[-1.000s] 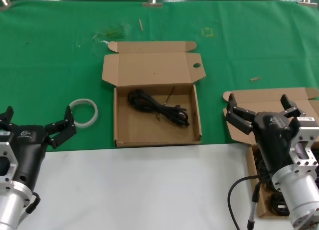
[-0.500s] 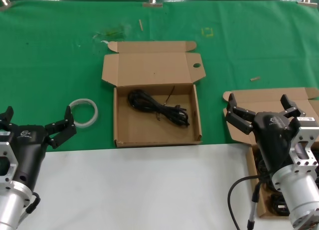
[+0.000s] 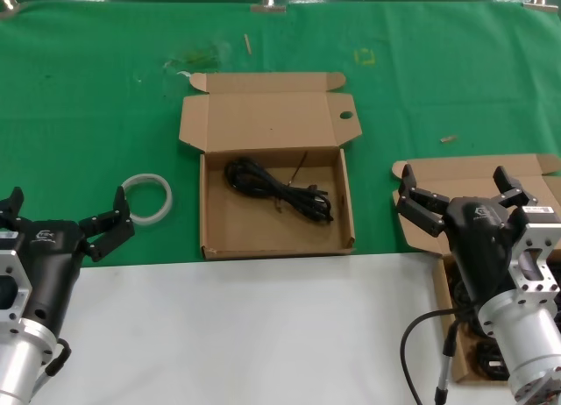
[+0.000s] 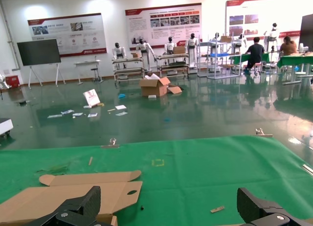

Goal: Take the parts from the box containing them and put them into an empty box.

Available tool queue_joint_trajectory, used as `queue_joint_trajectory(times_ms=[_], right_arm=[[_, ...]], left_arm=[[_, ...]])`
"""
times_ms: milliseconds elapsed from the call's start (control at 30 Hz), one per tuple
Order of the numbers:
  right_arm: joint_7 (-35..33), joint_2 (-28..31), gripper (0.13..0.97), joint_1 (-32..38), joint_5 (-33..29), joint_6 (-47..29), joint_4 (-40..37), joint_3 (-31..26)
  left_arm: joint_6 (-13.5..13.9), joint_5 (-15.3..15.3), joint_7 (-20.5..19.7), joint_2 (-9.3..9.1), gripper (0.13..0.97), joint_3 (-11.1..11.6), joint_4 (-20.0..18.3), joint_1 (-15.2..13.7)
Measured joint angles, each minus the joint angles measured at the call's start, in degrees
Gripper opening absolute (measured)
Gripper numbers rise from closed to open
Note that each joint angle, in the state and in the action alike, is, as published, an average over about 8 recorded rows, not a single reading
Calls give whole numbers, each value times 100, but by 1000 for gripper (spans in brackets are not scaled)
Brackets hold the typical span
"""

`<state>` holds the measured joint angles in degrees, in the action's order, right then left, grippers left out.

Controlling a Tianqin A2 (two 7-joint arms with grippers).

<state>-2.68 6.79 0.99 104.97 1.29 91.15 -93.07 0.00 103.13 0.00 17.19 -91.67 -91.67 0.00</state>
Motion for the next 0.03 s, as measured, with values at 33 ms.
queue_joint_trajectory(times_ms=[33], right_arm=[[0, 0, 966, 0, 0, 0, 0, 0]], left_arm=[[0, 0, 0, 0, 965, 0, 0, 0]])
